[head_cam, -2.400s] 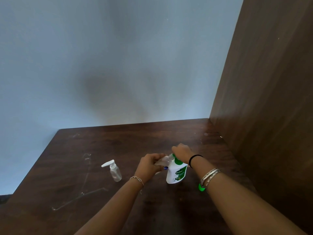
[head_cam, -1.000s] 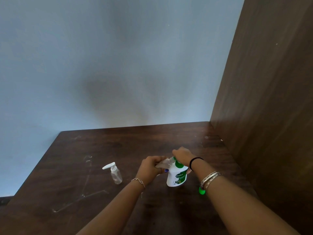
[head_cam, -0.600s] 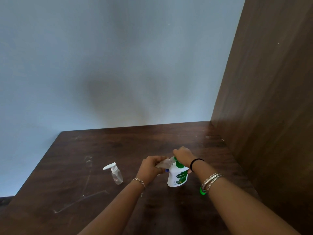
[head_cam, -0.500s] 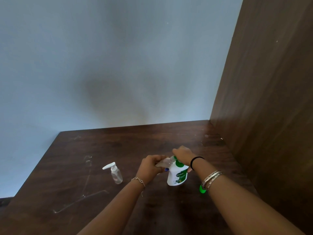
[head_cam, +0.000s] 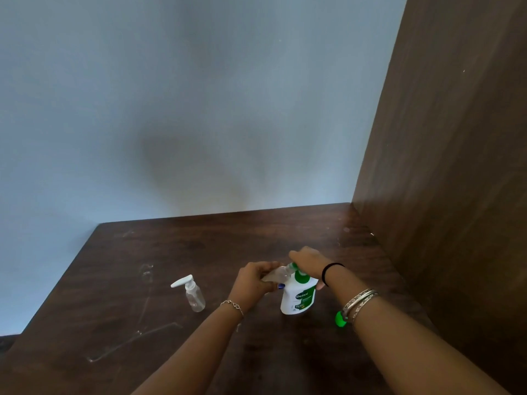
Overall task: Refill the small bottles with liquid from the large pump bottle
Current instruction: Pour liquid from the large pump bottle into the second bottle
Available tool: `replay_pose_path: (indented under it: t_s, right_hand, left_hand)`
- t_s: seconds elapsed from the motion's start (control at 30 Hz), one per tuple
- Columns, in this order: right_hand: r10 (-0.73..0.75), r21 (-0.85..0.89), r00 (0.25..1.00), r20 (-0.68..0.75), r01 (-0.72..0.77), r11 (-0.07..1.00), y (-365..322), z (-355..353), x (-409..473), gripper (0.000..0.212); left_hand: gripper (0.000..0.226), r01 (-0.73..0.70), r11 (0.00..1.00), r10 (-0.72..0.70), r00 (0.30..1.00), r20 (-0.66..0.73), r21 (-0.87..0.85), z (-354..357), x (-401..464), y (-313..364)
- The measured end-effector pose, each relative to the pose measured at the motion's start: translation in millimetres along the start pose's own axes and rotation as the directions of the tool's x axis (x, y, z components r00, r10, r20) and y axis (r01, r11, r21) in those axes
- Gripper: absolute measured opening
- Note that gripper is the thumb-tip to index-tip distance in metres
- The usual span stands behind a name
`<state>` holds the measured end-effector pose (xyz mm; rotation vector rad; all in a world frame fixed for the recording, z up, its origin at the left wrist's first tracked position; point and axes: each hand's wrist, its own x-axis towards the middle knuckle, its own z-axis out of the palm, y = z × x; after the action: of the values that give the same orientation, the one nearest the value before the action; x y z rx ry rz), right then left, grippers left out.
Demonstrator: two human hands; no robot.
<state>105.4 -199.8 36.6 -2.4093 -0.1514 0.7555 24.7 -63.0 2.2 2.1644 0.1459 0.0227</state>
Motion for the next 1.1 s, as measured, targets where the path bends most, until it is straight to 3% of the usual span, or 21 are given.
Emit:
replay_pose_path:
  t_s: [0.1, 0.3, 0.5, 0.77, 1.1]
  right_hand:
    - [-0.003, -0.013, 1.000, 0.018, 0.003, 1.000, 0, -2, 2, 0.025]
    - [-0.022, 0.016, 0.994, -0.108, 0.024, 1.000, 5, 10, 11, 0.021]
    - [0.003, 0.029, 1.000, -0.027, -0.003, 1.000, 0, 2, 5, 0.029]
    - [0.008, 0.024, 0.990, -0.140, -0.005, 1.000, 6, 13, 11, 0.030]
    - [0.000, -0.021, 0.996, -0.093, -0.002, 1.000, 2, 8, 10, 0.029]
  left_hand:
    - [0.048, -0.010, 1.000, 0.010, 1.000, -0.002, -0.001, -1, 1, 1]
    - [0.048, 0.008, 1.000, -0.008, 1.000, 0.006, -0.018, -1, -2, -2]
    - [0.049, -0.003, 1.000, 0.003, 1.000, 0.002, 0.003, -4, 1, 2]
    - [0.049, 0.001, 1.000, -0.001, 1.000, 0.008, 0.009, -2, -1, 0]
    - [0.050, -0.001, 1.000, 0.001, 1.000, 0.008, 0.029, -2, -2, 3]
